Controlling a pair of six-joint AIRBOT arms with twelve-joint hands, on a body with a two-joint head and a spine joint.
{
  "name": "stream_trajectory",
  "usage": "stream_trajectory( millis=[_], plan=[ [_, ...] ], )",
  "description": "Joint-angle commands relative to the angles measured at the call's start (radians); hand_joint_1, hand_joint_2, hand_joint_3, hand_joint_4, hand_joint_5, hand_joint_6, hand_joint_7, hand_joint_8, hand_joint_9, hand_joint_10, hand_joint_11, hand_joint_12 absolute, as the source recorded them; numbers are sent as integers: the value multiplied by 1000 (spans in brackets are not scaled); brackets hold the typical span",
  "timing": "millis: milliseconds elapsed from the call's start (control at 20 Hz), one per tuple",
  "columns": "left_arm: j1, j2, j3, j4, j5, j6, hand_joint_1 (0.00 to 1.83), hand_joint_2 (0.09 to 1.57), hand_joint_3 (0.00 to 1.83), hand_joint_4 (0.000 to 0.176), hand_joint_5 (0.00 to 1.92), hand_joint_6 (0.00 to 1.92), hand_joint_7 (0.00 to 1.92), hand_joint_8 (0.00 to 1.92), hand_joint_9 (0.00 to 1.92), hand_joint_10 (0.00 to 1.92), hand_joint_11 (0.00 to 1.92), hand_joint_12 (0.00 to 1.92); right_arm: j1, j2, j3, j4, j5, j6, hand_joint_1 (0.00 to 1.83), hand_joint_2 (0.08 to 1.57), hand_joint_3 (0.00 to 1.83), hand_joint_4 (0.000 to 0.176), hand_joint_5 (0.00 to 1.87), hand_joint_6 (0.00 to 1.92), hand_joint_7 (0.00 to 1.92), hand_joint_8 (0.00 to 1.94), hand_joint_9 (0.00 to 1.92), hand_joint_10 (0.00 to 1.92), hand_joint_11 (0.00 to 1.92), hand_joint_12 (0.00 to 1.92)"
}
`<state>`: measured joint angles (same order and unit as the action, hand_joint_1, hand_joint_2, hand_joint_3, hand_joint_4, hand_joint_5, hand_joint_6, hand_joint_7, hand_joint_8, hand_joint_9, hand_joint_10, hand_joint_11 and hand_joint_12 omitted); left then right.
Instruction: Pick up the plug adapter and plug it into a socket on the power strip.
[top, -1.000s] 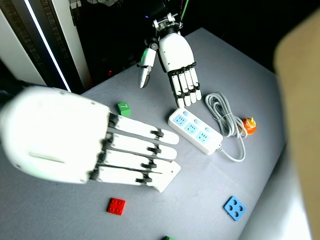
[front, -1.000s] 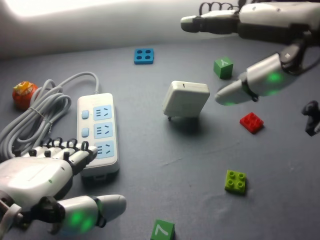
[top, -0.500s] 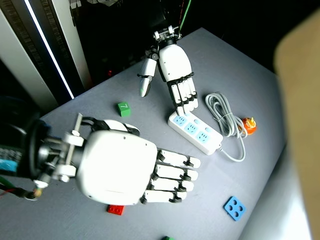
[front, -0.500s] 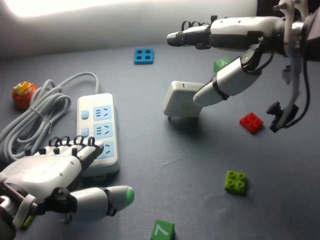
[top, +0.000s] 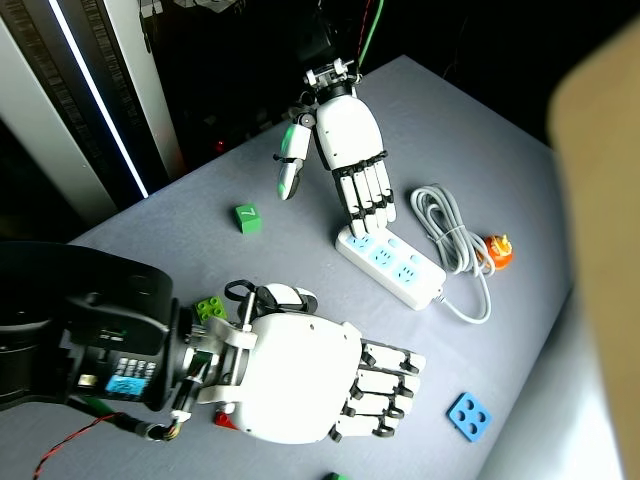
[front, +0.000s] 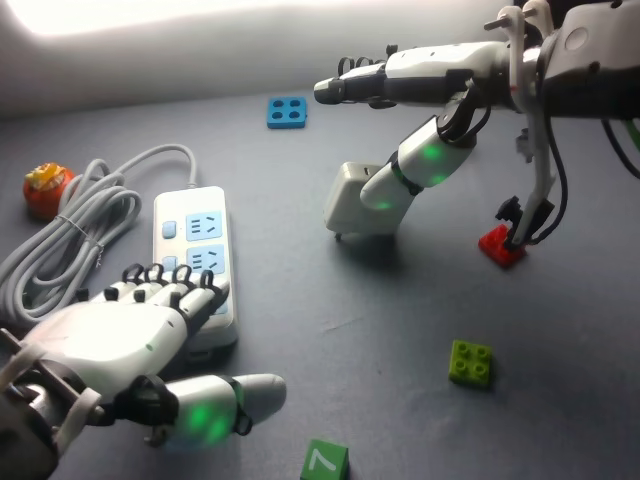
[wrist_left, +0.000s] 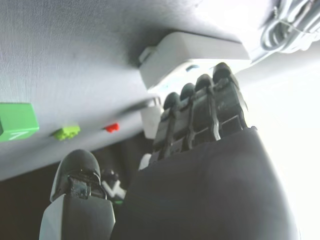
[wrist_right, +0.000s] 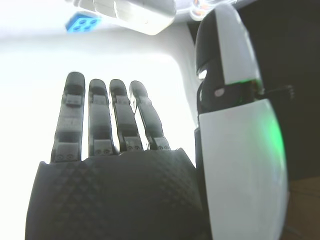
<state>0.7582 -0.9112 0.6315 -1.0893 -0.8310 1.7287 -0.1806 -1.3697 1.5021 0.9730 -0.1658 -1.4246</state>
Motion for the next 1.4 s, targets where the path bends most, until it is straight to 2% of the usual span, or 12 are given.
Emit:
stream_trajectory(
  millis=[0,200,300,350,450,500,700,1000,1100,1150,1200,1350],
  plan=[
    [-8,-2,6,43,-67,2,0,1121,1,0,18,1,1,0,0,0,0,0,-5,0,14,15,55,10,1091,987,5,0,79,5,38,2,9,2,0,196],
    [-12,-24,20,43,-67,5,0,1121,2,0,19,7,0,0,0,0,0,0,-31,-38,63,15,28,15,1083,994,1,0,95,5,75,5,46,6,0,326],
    [-12,-29,28,43,-66,6,0,1114,0,0,3,1,0,0,0,0,0,0,-39,-51,82,15,22,19,1102,991,0,0,95,2,77,3,44,3,0,314],
    [-12,-31,32,43,-63,6,0,1116,0,0,0,0,0,0,0,0,0,0,-41,-56,89,15,19,19,1084,1010,5,0,73,2,57,2,27,2,0,247],
    [-7,-31,36,43,-58,5,0,1124,3,0,20,8,0,0,0,0,0,0,-45,-70,109,14,4,19,1091,1003,0,0,86,4,66,3,48,5,0,319],
    [-4,-30,37,43,-58,4,0,1119,0,0,40,15,11,5,1,0,0,0,-48,-75,117,14,3,19,1108,1018,4,0,71,3,48,5,27,5,0,253],
    [5,-30,37,38,-52,-3,0,1116,0,0,28,8,0,0,0,0,0,0,-52,-96,143,13,-2,18,1088,1023,3,0,43,1,35,2,11,1,0,208],
    [16,-30,37,28,-49,-10,0,1124,2,0,38,7,0,0,0,0,0,0,-57,-133,189,-11,-2,18,1169,1015,0,0,114,10,93,9,59,8,0,322],
    [18,-30,37,17,-49,-11,0,1112,0,0,27,1,0,0,0,0,0,0,-56,-142,198,-12,-2,18,1163,1019,0,0,108,3,94,3,72,7,0,412],
    [19,-30,38,16,-49,-13,0,1110,0,0,32,4,0,0,0,0,0,0,-56,-144,197,-14,-2,18,1145,1044,7,0,81,1,62,1,41,3,0,348],
    [21,-30,38,14,-49,-19,0,1113,0,0,39,6,2,1,0,0,0,0,-56,-147,197,-19,-2,18,1143,1046,4,0,87,3,67,3,45,4,0,362],
    [23,-30,39,12,-46,-20,0,1113,0,0,26,0,0,0,0,0,0,0,-57,-149,197,-22,-1,19,1160,1036,0,0,146,9,144,13,120,17,0,484]
  ],
)
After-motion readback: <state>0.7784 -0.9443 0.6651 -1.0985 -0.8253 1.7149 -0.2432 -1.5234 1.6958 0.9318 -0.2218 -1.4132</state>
